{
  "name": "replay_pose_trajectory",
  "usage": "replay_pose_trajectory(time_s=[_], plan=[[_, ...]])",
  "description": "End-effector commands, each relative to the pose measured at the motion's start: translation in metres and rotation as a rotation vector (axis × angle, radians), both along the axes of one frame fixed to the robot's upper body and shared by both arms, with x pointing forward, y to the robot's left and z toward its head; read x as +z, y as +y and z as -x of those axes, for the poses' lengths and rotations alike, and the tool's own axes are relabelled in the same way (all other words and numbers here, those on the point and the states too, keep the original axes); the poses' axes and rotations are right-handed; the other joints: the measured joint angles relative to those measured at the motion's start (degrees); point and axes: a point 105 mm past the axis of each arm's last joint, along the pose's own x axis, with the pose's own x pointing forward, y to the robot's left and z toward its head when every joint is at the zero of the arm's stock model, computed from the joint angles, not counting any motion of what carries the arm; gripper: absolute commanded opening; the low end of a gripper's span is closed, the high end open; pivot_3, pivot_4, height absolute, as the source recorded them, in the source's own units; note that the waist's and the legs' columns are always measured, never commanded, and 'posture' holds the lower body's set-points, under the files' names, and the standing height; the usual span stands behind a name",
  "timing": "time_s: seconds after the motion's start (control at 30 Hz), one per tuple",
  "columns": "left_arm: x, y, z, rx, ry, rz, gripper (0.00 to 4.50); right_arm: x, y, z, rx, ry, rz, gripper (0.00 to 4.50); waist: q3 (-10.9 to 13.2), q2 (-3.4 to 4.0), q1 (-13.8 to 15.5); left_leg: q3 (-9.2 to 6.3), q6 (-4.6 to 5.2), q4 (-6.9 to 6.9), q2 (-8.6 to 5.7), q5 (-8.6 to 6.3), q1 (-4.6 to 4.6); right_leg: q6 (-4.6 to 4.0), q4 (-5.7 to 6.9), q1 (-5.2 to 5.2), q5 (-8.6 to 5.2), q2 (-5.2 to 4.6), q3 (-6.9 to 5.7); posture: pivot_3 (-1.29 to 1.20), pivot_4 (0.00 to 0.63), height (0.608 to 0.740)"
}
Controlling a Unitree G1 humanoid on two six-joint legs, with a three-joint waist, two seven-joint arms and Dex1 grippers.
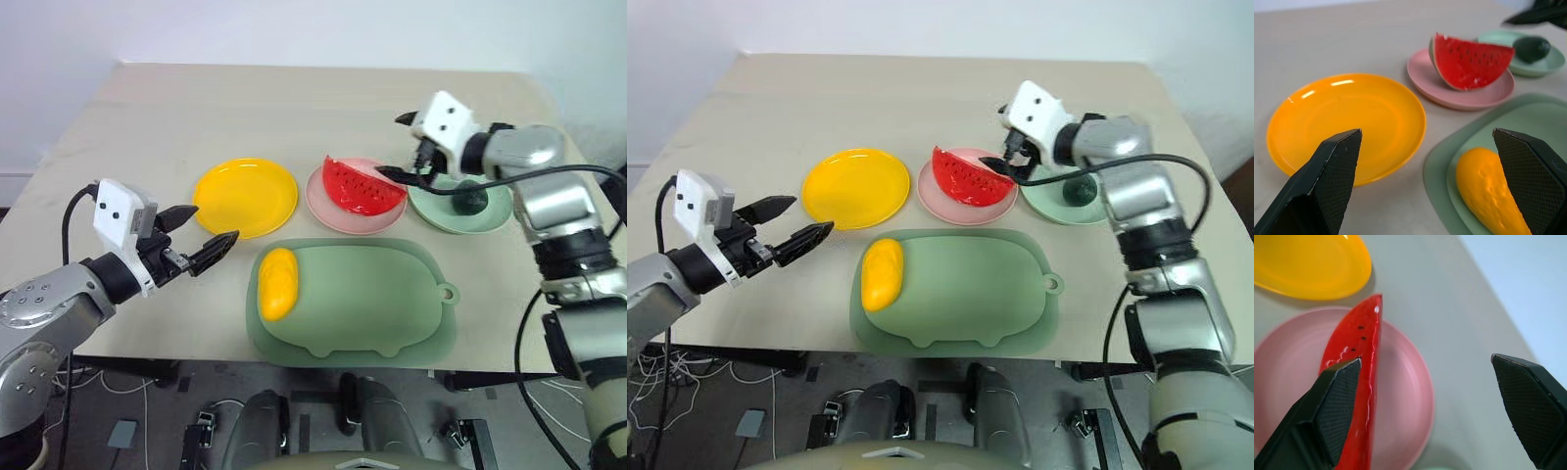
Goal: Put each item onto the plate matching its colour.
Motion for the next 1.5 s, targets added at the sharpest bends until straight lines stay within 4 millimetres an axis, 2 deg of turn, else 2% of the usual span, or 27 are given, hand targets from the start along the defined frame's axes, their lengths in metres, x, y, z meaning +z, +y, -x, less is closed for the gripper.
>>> replay_pose_trajectory(time_s=[0.03,0.17,0.27,0.43,0.5,0.7,0.9,1.17,1.5], plan=[[0.004,-0.013,0.008,-0.049,0.027,-0.032,4.5,0.012,0.001,0.032,0.101,0.028,-0.072,4.48,0.0,-0.01,-0.1,0.01,0.01,0.0,0.0,0.0,0.03,0.0,0.0,0.02,0.0,-0.01,0.0,0.0,0.15,0.74],[0.001,-0.023,0.016,-0.102,0.134,0.002,4.5,-0.018,0.0,0.046,0.088,0.107,-0.064,4.48,0.0,-0.01,-0.2,0.04,0.21,0.01,0.01,-0.12,0.2,-0.01,0.01,0.15,0.0,0.0,0.05,0.0,0.15,0.74],[0.003,-0.03,0.017,-0.11,0.201,0.033,4.5,-0.027,0.008,0.054,0.101,0.135,-0.108,4.48,0.0,-0.01,-0.1,-0.03,0.14,0.02,0.0,-0.08,0.24,-0.03,0.05,0.19,-0.01,0.03,0.08,0.0,0.15,0.74],[-0.008,-0.036,0.012,-0.049,0.308,-0.01,4.5,-0.031,0.022,0.067,0.125,0.161,-0.202,4.48,0.0,-0.02,0.0,-0.06,-0.13,0.01,-0.03,0.07,0.26,-0.02,0.06,0.22,-0.01,0.02,0.1,0.0,0.15,0.74],[-0.007,-0.041,0.011,-0.047,0.33,0.037,4.5,-0.033,0.023,0.071,0.12,0.172,-0.218,4.48,0.0,-0.02,0.1,-0.05,-0.17,0.01,-0.03,0.09,0.26,-0.02,0.03,0.24,-0.01,0.0,0.11,0.0,0.15,0.74],[-0.022,-0.046,0.008,-0.007,0.415,0.026,4.5,-0.04,0.021,0.086,0.125,0.212,-0.229,4.48,0.0,-0.02,1.1,0.01,-0.19,0.02,-0.1,0.1,0.3,-0.03,0.02,0.26,-0.01,0.03,0.11,0.0,0.15,0.74],[-0.043,-0.052,-0.001,0.031,0.488,0.023,4.5,-0.043,0.026,0.092,0.12,0.218,-0.241,4.48,0.0,-0.03,1.3,0.01,-0.07,0.02,-0.13,0.04,0.53,-0.04,0.0,0.47,-0.02,0.05,0.1,0.0,0.15,0.74],[-0.059,-0.064,-0.017,0.022,0.537,0.028,4.5,-0.051,0.035,0.099,0.11,0.235,-0.257,4.48,0.0,-0.06,1.3,0.05,-0.04,-0.03,-0.15,0.01,0.87,-0.02,-0.06,0.77,-0.04,0.05,0.1,0.0,0.15,0.74],[-0.092,-0.066,-0.026,0.05,0.638,-0.005,4.5,-0.052,0.035,0.104,0.077,0.231,-0.267,4.48,-0.1,-0.12,1.2,0.06,0.0,-0.09,-0.14,-0.01,0.99,-0.02,-0.04,0.86,-0.05,0.08,0.13,0.0,0.15,0.74]])
